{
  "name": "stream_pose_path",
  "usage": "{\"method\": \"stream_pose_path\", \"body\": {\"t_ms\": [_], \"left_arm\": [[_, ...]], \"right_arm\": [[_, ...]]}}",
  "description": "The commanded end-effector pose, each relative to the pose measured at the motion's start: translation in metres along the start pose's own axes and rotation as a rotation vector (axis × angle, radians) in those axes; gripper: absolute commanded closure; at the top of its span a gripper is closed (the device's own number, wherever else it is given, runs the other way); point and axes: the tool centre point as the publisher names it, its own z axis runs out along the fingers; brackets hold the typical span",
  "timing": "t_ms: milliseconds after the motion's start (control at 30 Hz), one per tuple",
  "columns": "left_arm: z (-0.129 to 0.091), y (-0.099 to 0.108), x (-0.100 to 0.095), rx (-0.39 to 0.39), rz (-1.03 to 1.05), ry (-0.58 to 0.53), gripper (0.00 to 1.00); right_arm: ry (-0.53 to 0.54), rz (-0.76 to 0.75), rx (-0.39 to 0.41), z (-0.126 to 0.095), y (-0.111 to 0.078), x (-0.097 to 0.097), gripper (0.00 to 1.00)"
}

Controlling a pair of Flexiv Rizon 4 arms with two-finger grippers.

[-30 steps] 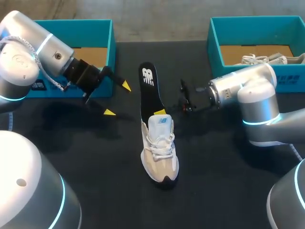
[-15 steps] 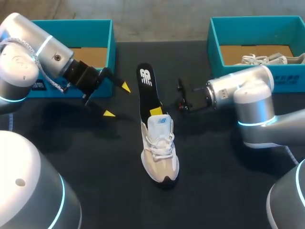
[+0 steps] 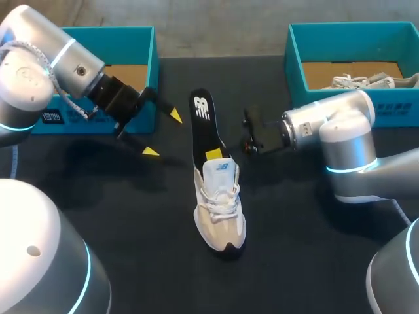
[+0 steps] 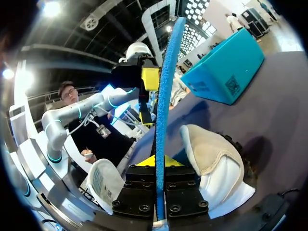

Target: Take the shoe out of the shoebox, open the shoe tongue, remove and reinsert the insole, then place the shoe into the shoebox

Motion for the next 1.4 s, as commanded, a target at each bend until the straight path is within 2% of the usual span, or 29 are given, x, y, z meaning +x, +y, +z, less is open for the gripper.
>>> {"method": "stream_pose_path", "body": {"t_ms": [33, 433, 667, 900, 933, 1133, 1400], "left_arm": [[-0.001, -0.007, -0.007, -0.017, 0.011, 0.026, 0.00], [0.000, -0.008, -0.024, -0.101, 0.022, 0.084, 0.00], [0.006, 0.003, -0.035, -0.106, 0.036, 0.113, 0.00], [0.010, 0.008, -0.045, -0.106, 0.054, 0.122, 0.00], [0.010, 0.008, -0.045, -0.106, 0.056, 0.123, 0.00], [0.008, 0.006, -0.046, -0.106, 0.064, 0.122, 0.00], [0.009, 0.004, -0.042, -0.098, 0.064, 0.120, 0.00]], "right_arm": [[-0.001, 0.014, 0.008, 0.003, -0.007, -0.001, 1.00], [-0.012, 0.057, 0.035, 0.009, -0.023, 0.005, 1.00], [-0.010, 0.071, 0.070, 0.017, -0.023, 0.006, 1.00], [-0.020, 0.064, 0.060, 0.016, -0.020, 0.004, 1.00], [-0.022, 0.062, 0.059, 0.016, -0.019, 0.003, 0.94], [-0.028, 0.047, 0.052, 0.015, -0.012, 0.002, 0.77], [-0.034, 0.019, 0.050, 0.010, -0.002, 0.007, 0.73]]}}
